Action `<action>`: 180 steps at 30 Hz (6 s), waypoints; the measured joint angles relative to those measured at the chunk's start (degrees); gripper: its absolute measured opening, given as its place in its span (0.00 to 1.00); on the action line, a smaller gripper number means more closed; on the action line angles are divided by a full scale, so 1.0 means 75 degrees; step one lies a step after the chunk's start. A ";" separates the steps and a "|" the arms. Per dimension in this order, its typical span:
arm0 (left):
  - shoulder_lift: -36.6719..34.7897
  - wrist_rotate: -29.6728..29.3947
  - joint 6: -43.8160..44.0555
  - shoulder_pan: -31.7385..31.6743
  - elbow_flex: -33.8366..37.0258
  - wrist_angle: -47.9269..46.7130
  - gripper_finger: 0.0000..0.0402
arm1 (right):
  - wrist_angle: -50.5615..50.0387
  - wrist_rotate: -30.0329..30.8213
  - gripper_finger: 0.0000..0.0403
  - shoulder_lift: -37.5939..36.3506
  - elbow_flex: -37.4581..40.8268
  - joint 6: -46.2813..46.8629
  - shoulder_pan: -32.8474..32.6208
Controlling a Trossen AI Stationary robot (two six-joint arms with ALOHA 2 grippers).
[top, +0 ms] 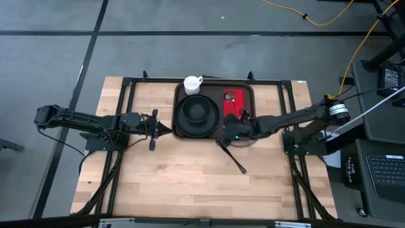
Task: Set up tray
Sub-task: Put the black knife on the red napkin to the right of the black fork
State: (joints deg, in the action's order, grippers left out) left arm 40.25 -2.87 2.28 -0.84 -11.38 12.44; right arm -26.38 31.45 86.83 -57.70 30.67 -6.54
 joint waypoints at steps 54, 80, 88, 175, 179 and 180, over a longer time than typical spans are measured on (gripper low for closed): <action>0.2022 -0.1067 0.1020 0.1311 -0.1297 0.0296 0.01 | 0.0150 -0.2706 0.03 -0.1647 0.1908 0.1464 -0.2166; 0.3590 -0.0888 0.1007 0.1309 -0.2393 -0.0027 0.01 | -0.0064 -0.3159 0.01 -0.0558 0.1911 0.3778 -0.3761; 0.3590 -0.1305 0.1000 0.1306 -0.2393 -0.0027 0.01 | -0.0002 -0.3202 0.01 -0.0032 0.1911 0.4056 -0.3972; 0.3588 -0.1682 0.0533 0.1300 -0.2393 -0.0027 0.01 | 0.1514 -0.4114 0.01 0.0897 0.1893 0.0899 -0.3588; 0.3587 -0.1684 0.0533 0.1300 -0.2393 -0.0027 0.01 | 0.1595 -0.4143 0.01 0.0897 0.1893 0.0873 -0.3669; 0.3587 -0.1684 0.0533 0.1300 -0.2393 -0.0027 0.01 | 0.1635 -0.4175 0.01 0.0897 0.1894 0.0877 -0.3668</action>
State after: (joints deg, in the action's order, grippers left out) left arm 67.16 -15.51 6.28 8.91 -29.32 12.23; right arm -14.12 0.14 93.56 -43.50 37.25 -34.05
